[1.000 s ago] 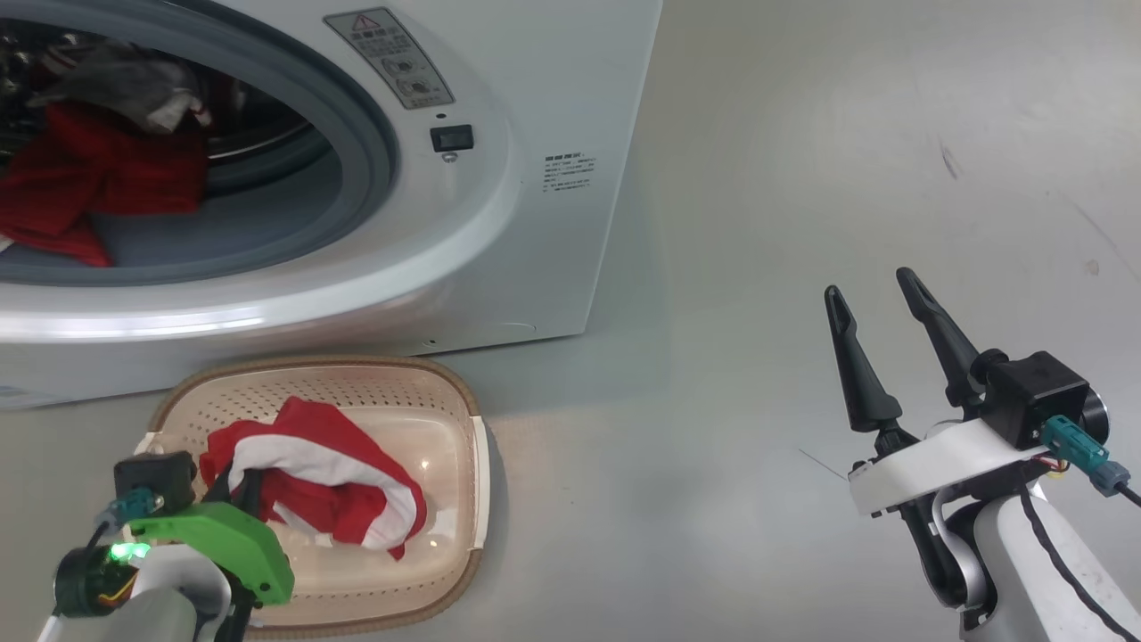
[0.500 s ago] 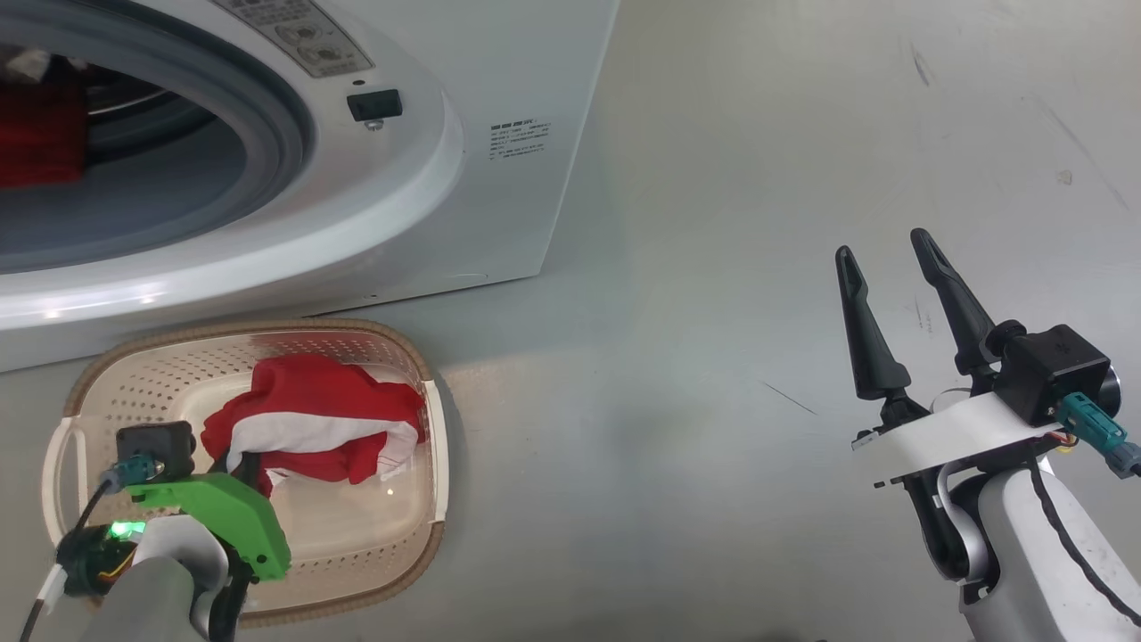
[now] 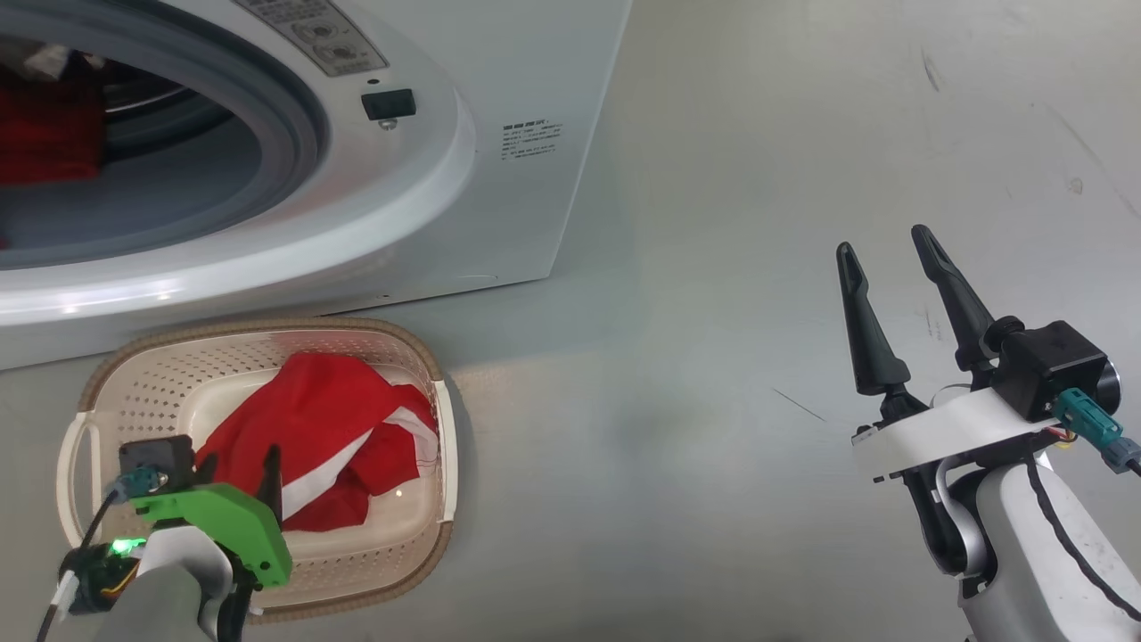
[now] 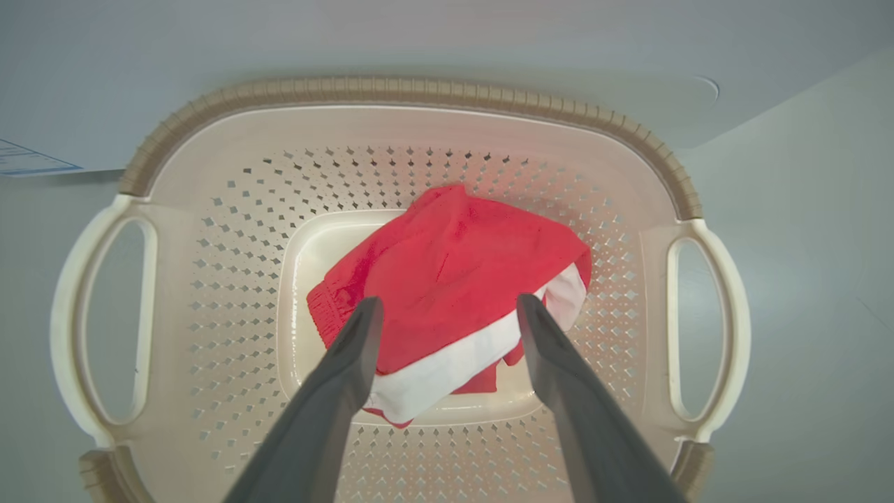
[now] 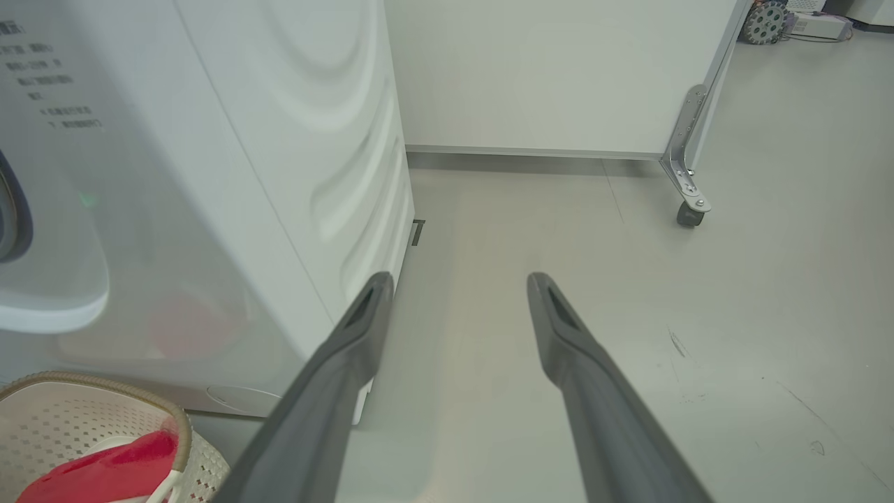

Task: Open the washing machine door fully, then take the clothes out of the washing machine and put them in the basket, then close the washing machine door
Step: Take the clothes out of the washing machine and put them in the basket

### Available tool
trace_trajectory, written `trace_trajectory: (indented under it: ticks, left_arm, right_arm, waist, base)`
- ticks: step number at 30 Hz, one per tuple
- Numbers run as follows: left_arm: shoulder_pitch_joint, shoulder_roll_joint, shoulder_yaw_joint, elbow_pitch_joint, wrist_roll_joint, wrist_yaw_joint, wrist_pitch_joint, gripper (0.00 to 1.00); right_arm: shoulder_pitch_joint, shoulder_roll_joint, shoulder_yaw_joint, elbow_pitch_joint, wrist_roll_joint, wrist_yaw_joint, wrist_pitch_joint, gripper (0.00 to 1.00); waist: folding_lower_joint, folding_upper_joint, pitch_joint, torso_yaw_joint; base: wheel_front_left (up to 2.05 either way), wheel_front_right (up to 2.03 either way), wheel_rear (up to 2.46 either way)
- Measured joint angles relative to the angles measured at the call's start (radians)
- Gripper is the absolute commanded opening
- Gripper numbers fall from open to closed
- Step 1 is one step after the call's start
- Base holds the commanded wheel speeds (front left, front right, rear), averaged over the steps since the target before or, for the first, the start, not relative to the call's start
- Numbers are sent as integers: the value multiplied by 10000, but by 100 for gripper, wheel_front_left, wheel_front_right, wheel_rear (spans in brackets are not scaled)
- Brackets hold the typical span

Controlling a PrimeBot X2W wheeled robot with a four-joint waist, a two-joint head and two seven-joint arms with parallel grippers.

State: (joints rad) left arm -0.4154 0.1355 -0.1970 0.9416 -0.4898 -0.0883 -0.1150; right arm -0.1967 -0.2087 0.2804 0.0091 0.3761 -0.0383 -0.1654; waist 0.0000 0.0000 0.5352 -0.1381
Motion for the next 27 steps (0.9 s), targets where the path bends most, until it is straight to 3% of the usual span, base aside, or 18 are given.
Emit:
trace_trajectory:
  ticks: [13, 27]
  left_arm:
    - [-664, -100, -163, -232, 301, -65, -1231, 100]
    - [-616, -408, -366, -1902, 803, -222, -1369, 100]
  right_arm:
    - [-3, 2, -96, 489, 12, 4, -249, 100]
    - [311, 73, -257, 1103, 274, 17, -435, 100]
  waist:
    - [0, 0, -783, 390]
    - [0, 0, -2201, 1047]
  base:
    - [0, 0, 0]
    - [0, 0, 0]
